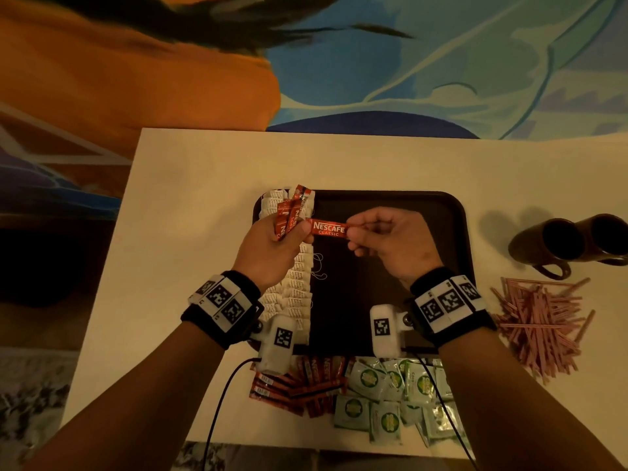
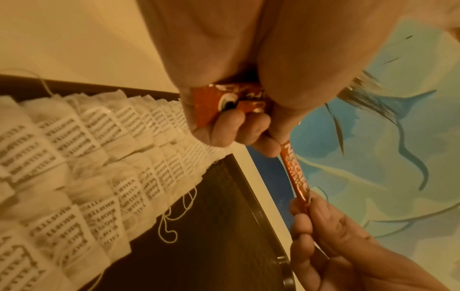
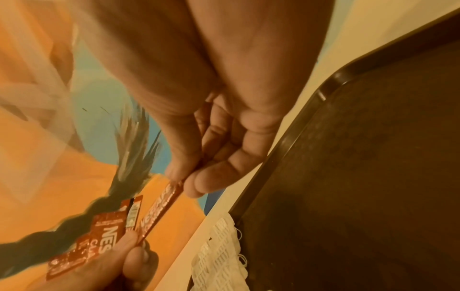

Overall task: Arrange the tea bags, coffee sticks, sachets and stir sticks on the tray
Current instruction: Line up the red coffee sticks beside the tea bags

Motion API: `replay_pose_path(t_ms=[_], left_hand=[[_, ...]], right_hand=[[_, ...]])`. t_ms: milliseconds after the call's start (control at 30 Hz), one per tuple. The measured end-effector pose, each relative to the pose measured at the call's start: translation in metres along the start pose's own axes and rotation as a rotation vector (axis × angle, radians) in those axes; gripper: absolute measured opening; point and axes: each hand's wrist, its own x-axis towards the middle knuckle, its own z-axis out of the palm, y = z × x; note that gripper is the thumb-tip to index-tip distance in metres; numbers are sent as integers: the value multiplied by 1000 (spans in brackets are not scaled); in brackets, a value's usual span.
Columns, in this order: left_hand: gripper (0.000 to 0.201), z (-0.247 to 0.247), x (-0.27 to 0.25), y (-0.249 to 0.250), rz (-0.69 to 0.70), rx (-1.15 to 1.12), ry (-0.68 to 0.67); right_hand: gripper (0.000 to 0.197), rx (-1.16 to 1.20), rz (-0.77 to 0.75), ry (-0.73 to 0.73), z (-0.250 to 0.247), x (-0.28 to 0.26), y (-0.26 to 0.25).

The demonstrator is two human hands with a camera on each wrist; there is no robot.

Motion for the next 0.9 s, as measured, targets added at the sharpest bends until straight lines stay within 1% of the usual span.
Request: replay_pose_path(t_ms=[133,233,333,467,633,767,900], left_hand=[[28,-2,-2,-2,-9,-17,-10],[31,-3,-3,-6,-13,28,-19],[30,-10,-5,-10,-41,66,31],[19,-22,-10,-21,-36,152,63],[17,-29,-14,-29,-23,216,80],[16,-29,-14,-29,-41,209,74],[18,-30,-17,-33,-53,209,56]], right_hand=[[18,78,15,56,-1,-2,3],[19,50,29,105,-2,1,8],[17,22,76,166,-8,14,14],[15,-82,138,218,-12,41,24],[15,-247,155,306,-2,77,29],[20,-372,180,379,7,98,30],[30,-475,206,425,13,106,28]])
